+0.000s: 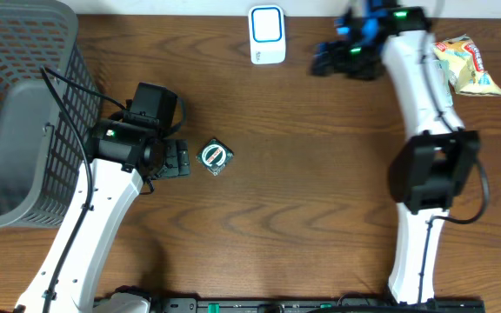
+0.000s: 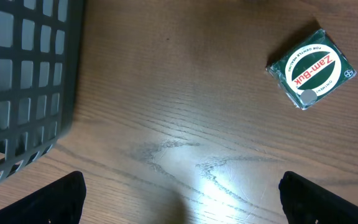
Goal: Scan the item barcode
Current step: 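Carry the wet-wipes pack right and drop it on the pile, then move the right gripper left and grasp the green Zam-Buk tin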
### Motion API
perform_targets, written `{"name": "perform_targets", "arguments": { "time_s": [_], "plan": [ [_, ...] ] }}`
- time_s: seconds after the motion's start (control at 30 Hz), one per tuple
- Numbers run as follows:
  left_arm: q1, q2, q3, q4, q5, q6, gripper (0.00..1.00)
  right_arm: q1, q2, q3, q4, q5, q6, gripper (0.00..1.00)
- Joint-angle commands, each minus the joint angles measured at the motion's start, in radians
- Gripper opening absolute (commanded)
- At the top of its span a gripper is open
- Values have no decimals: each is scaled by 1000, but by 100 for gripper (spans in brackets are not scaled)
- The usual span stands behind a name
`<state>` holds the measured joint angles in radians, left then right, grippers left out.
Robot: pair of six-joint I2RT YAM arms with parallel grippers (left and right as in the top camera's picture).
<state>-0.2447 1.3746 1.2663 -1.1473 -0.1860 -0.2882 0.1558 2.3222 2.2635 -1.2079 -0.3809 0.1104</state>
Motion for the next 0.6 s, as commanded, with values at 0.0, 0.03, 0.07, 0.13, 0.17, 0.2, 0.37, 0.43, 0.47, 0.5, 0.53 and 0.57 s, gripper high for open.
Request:
{"name": "perform_targets", "arguments": {
  "time_s": [0.0,0.03,0.07,0.13,0.17,0.2,0.37,0.43,0.47,0.5,0.53,0.57],
  "plan": [
    [3,4,0,-3,-10,-2,98,114,-13,5,-5,-106,-34,98],
    [3,4,0,-3,-10,-2,98,145,-13,2,-5,-83,-52,98],
    [3,4,0,-3,-10,-2,98,186,-13,-5,-5,-34,-67,99],
    [3,4,0,-3,-9,-2,98,249,-13,-21,-2,50,-64,99],
    [3,4,0,-4,-10,-2,98,276,-13,-31,2,77,-57,99],
    [3,4,0,-3,-10,-2,98,305,-13,-46,11,98,-51,99],
    [3,4,0,-3,-10,-2,98,408,-13,-129,111,107,-44,99],
    [3,4,0,-3,-10,-2,97,435,-13,-169,166,110,-45,99],
    [3,4,0,-3,-10,-2,98,446,-13,-189,191,110,-52,99],
    [3,4,0,-4,-10,-2,98,457,-13,-209,212,110,-64,99],
    [3,4,0,-3,-10,-2,98,465,-13,-225,228,110,-68,99],
    [3,4,0,-3,-10,-2,98,476,-13,-248,248,109,-68,99]
  ]
}}
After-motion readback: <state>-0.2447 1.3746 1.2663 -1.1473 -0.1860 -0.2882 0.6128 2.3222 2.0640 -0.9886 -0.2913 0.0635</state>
